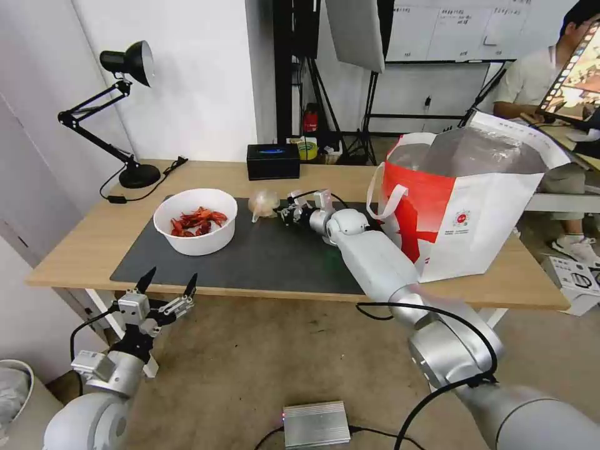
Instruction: Pick up the trash from the table and place it into the takeout bag.
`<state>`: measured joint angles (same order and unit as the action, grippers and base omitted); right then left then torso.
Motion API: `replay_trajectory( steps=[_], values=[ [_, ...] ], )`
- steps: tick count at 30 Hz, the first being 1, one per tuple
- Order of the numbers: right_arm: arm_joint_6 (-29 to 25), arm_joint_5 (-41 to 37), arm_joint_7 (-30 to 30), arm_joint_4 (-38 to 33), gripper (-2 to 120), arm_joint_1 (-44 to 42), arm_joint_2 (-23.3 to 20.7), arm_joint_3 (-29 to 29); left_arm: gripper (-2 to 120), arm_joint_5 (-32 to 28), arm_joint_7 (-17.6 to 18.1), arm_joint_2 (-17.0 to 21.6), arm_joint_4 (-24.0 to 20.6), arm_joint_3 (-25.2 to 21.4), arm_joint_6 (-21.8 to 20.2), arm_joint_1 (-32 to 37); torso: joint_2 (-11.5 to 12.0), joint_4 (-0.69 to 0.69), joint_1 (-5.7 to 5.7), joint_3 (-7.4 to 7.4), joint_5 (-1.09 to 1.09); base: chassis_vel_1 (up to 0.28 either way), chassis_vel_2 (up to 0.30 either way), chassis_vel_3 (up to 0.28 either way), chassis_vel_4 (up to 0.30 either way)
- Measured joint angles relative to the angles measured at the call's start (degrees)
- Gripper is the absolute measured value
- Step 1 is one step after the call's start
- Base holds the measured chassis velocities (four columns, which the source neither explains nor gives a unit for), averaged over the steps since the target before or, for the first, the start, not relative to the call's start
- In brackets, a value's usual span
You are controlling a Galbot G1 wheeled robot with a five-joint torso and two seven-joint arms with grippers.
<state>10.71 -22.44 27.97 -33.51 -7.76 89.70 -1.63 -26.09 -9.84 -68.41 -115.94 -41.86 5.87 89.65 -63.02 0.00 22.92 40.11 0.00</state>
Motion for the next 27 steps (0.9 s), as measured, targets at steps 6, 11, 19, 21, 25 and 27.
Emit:
replay_trajectory(
  steps=[6,11,19,21,25,27],
  values=[
    [-0.5,-4.6,-1.4,-5.0,0,-0.6,-1.5,0.1,100,-0.9,0.4,0.9,0.3,-0.1,0.0,-0.3,0.0,0.0,-0.01,0.0,0.0,0.0,0.0,0.0,0.0],
    [-0.4,-7.6,-3.1,-10.5,0,-2.4,-4.2,0.1,100,-0.9,0.4,0.9,0.2,-0.1,0.0,-0.3,0.0,0.0,0.0,0.0,0.0,0.0,0.0,0.0,0.0],
    [0.2,-10.7,-4.4,-18.8,0,-5.9,-8.5,-0.5,100,-0.9,0.4,0.7,0.0,-0.2,0.1,0.0,0.0,0.0,0.0,0.0,0.0,0.0,0.0,0.0,0.0],
    [0.3,-11.2,-4.7,-21.1,0,-6.5,-9.5,-0.7,100,-1.0,0.5,0.7,-0.2,-0.3,0.1,0.1,0.0,0.0,0.0,0.0,0.0,0.0,0.0,0.0,0.0],
    [1.0,-11.9,-5.5,-25.0,0,-7.2,-10.8,-1.1,100,-1.0,0.5,0.7,-0.5,-0.5,0.2,0.4,0.0,0.0,0.0,0.0,0.01,0.0,0.0,0.0,0.0],
    [1.2,-11.9,-6.0,-26.3,0,-7.5,-11.1,-1.2,100,-1.0,0.5,0.6,-0.6,-0.6,0.2,0.5,0.0,0.0,0.0,0.0,0.0,0.0,0.0,0.0,0.0]
  ],
)
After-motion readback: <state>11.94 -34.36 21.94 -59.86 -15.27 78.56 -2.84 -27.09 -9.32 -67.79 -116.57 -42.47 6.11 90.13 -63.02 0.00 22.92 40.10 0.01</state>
